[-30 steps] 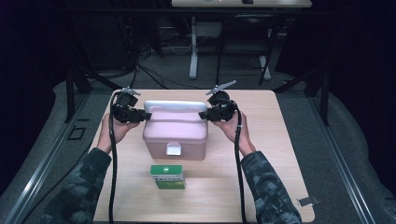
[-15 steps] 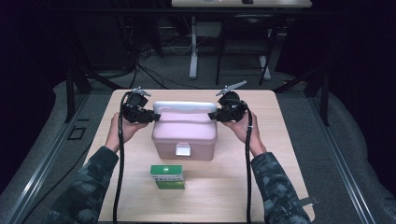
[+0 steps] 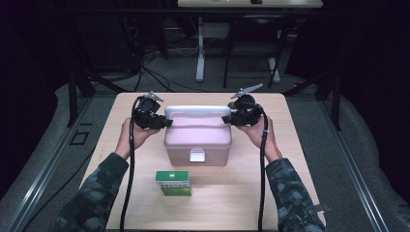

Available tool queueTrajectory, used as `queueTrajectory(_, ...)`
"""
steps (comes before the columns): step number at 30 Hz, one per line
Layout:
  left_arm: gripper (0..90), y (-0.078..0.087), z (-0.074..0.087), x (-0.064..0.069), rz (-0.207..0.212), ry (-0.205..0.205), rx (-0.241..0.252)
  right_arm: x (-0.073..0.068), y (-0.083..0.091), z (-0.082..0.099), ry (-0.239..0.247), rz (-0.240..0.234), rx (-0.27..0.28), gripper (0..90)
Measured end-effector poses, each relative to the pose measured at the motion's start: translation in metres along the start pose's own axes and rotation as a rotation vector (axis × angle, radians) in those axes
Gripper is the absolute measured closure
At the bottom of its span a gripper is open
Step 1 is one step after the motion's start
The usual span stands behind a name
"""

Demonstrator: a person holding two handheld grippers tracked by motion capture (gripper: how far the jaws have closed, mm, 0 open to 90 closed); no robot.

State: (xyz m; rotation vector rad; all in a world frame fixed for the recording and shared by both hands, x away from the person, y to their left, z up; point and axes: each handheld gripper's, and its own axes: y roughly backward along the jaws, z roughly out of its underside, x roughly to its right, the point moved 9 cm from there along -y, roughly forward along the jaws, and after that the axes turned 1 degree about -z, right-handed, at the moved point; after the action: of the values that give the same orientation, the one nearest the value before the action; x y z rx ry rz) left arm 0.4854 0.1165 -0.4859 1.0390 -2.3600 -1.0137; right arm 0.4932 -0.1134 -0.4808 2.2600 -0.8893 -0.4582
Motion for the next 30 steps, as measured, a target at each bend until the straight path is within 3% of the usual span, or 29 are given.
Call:
queueTrajectory(6, 71.2, -0.0014, -0.0014, 0.0046, 0.002, -0.009, -0.002, 0.0059, 0.0015, 0.0008, -0.006, 0.012, -0.001, 72.4)
queueTrajectory(30, 70.0, -0.0045, -0.0048, 0.0027, 0.013, -0.019, -0.006, 0.0021, 0.0043, 0.0046, -0.037, 0.015, 0.004, 72.9)
